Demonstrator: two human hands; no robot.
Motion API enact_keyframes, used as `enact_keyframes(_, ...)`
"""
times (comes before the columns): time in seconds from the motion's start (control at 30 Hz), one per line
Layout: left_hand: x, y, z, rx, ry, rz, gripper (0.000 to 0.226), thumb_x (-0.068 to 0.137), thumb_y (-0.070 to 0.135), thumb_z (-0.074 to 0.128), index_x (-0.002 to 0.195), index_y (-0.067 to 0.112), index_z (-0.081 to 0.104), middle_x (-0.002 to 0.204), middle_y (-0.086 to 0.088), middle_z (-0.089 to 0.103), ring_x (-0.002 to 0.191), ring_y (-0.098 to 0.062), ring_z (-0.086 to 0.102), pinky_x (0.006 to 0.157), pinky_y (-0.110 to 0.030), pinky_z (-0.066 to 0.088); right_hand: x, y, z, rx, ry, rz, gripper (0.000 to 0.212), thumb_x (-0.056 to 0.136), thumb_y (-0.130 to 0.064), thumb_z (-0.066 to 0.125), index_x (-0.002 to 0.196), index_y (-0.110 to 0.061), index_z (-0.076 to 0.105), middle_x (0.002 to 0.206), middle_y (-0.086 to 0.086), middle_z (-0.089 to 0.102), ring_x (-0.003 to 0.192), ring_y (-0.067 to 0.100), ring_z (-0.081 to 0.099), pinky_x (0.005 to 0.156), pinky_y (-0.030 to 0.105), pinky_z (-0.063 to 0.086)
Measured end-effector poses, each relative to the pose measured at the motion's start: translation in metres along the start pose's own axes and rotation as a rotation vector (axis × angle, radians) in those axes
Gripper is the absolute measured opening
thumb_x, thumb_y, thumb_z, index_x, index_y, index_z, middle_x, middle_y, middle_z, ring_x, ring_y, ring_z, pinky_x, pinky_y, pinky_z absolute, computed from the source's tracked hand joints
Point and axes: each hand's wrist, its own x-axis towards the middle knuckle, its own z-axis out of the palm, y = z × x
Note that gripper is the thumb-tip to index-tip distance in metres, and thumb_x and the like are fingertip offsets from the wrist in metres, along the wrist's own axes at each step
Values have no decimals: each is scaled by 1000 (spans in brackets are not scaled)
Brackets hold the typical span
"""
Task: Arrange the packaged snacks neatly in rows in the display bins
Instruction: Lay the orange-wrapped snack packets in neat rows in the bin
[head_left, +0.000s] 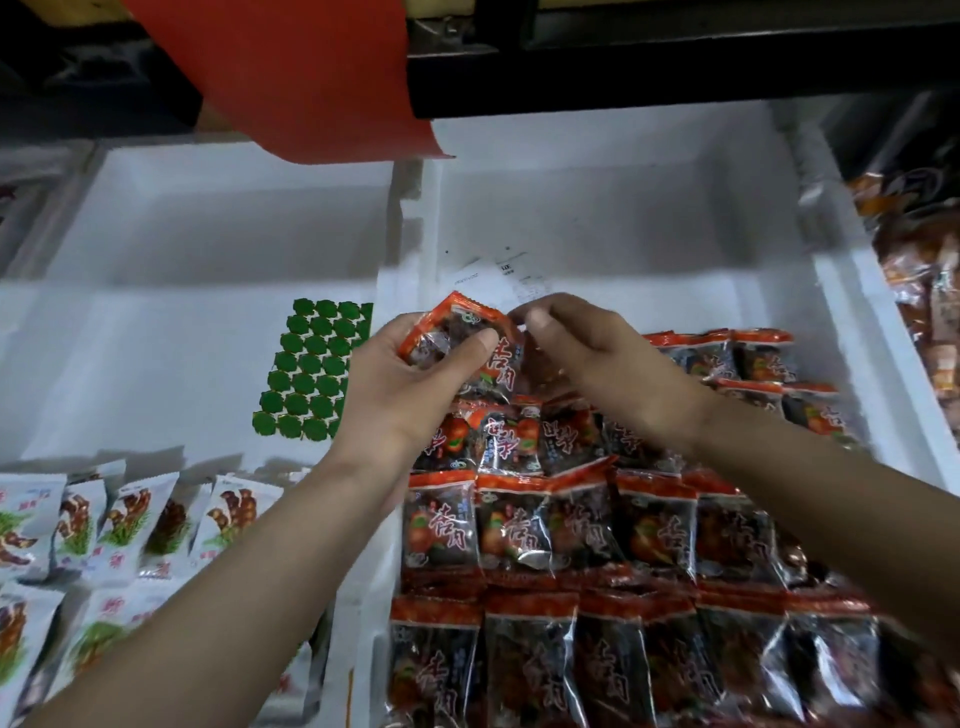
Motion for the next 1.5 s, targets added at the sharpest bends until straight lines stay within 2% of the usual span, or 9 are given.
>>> enact_keyframes(0.23, -25, -11, 24, 204, -70, 53, 50, 64, 43, 79, 107, 23, 67, 102, 5, 71, 99, -12, 65, 92, -36, 51, -56, 4, -9, 64, 15, 30, 31, 77, -30, 70, 98, -14, 54, 95, 10, 60, 90, 28, 63, 82, 44, 54)
enact_keyframes(0.4, -47, -13, 34, 177, -105, 127, 11, 86, 30, 61, 96, 28, 67, 90, 7, 72, 89, -11, 68, 86, -35, 54, -81, 7, -8, 27, -9, 60, 36, 70, -44, 66, 97, -20, 63, 83, 2, 69, 78, 23, 67, 76, 42, 55)
enact_keyframes(0.47, -48, -14, 29, 92, 14, 88, 16, 94, 25, 50, 93, 26, 66, 86, 5, 71, 86, -18, 68, 79, -27, 55, -87, 11, -8, 0, -14, 78, 29, 72, -45, 65, 91, -23, 64, 82, 5, 69, 76, 27, 66, 72, 45, 55)
enact_keyframes(0.6, -46, -18, 10, 97, 170, 144, 29, 99, 24, 43, 79, 25, 64, 83, -15, 65, 78, -36, 60, 80, -50, 54, -88, 21, -2, -72, -21, 144, 15, 82, -39, 64, 90, -27, 62, 80, 8, 68, 74, 32, 64, 70, 52, 52)
enact_keyframes(0.77, -51, -24, -6, 154, 152, 66, 30, 100, 26, 42, 79, 24, 64, 75, -15, 60, 67, -20, 52, 66, -40, 52, -80, 20, 13, -95, -122, 203, 26, 88, -39, 57, 97, -15, 60, 93, 21, 66, 79, 32, 65, 79, 51, 52)
enact_keyframes(0.9, -54, -28, -16, -22, 85, -172, 20, 95, 28, 50, 92, 13, 62, 81, -3, 67, 68, -9, 62, 53, -16, 51, -77, 16, 20, 117, -145, 270, 20, 90, -25, 57, 100, -7, 59, 108, 29, 58, 80, 18, 64, 76, 28, 57)
enact_keyframes(1.07, -56, -26, -27, -159, -53, -245, 42, 64, 10, 73, 105, 6, 66, 90, -4, 74, 79, -12, 71, 66, -17, 56, -78, 15, 25, 405, -125, 416, 26, 89, -14, 60, 108, 2, 54, 112, 13, 64, 92, 15, 68, 77, 25, 57)
enact_keyframes(1.37, -63, -32, -45, 438, 18, 302, 34, 73, 5, 76, 87, 35, 70, 80, 14, 72, 73, 1, 65, 66, -7, 48, -88, 16, 21, 797, 174, 498, 28, 88, -17, 59, 109, 1, 57, 97, 2, 64, 78, 10, 67, 64, 19, 54)
enact_keyframes(1.5, -65, -58, -53, 836, -307, 541, 44, 85, 5, 62, 121, 30, 58, 120, 11, 62, 111, 3, 54, 99, -12, 39, -92, 18, 23, 841, 178, 505, 21, 86, -16, 59, 99, 1, 58, 84, 0, 50, 61, 2, 61, 70, 25, 58)
